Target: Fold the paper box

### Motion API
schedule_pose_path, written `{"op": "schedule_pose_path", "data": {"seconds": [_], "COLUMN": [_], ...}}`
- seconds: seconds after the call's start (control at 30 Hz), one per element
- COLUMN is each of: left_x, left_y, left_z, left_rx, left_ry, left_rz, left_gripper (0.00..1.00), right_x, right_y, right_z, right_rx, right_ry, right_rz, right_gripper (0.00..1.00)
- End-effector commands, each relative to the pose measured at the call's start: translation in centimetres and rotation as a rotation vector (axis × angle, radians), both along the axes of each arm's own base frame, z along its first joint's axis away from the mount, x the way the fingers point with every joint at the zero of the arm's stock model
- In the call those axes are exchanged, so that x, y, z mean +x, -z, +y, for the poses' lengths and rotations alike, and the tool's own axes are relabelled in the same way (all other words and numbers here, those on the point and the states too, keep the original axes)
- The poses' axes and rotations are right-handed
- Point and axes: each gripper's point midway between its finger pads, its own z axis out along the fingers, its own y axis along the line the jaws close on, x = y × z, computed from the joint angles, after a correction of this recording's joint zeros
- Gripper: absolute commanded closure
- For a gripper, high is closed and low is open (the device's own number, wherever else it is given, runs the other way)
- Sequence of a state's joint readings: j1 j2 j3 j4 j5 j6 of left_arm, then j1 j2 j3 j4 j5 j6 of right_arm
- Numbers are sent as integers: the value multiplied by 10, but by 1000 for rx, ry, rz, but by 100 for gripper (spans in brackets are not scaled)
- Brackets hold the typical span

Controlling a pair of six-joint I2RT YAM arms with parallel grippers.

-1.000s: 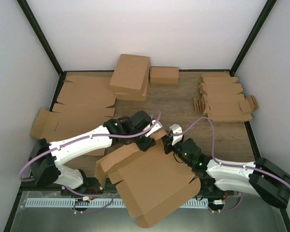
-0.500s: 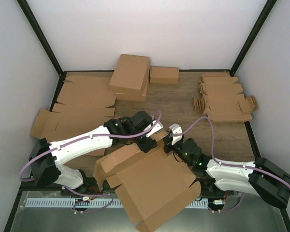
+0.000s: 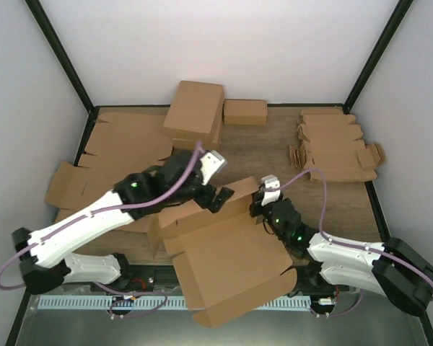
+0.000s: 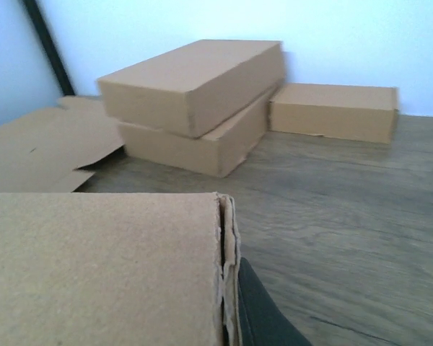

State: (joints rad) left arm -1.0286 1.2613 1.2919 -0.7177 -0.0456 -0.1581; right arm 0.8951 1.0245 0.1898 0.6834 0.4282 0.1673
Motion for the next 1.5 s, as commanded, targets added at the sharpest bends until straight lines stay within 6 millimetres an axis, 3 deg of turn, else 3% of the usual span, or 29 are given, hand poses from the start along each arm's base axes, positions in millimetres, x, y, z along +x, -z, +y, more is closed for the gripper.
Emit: {"op": "schedule_pose_path", "data": {"seconds": [0.0, 0.13, 0.27, 0.43, 0.57, 0.87, 0.97, 1.03, 1.2, 1.27, 1.47], "left_x": [16, 18, 7, -20, -29, -12, -8, -8, -5, -3, 5], "left_y": [-51, -81, -101, -109, -93, -14, -1, 3, -3, -12, -29], "left_z": [44, 85, 114, 115, 118, 124, 120, 113, 104, 103, 100], "left_rx": [-106, -189, -311, -466, -474, -231, -177, -160, -135, -116, 48], "left_ry": [-239, -394, -502, -457, -470, -582, -582, -551, -506, -494, -444], "left_rz": [-69, -100, -52, 88, 175, 171, 171, 168, 149, 127, 79], "left_gripper": [0, 0, 0, 0, 0, 4, 13, 24, 78, 94, 96], "right_x": [28, 43, 61, 82, 95, 94, 92, 91, 88, 86, 65], "right_y": [-29, -33, -34, -38, -44, -41, -39, -37, -22, -12, 31], "right_z": [-27, -51, -71, -96, -101, -96, -98, -99, -92, -85, -62], "right_rx": [150, 291, 415, 597, 661, 732, 738, 751, 780, 793, 804], "right_ry": [113, 158, 252, 342, 370, 340, 345, 350, 335, 306, 198], "right_rz": [18, 88, 170, 232, 246, 248, 252, 259, 328, 370, 525], "right_gripper": [99, 99, 99, 99, 99, 99, 99, 99, 99, 83, 54]}}
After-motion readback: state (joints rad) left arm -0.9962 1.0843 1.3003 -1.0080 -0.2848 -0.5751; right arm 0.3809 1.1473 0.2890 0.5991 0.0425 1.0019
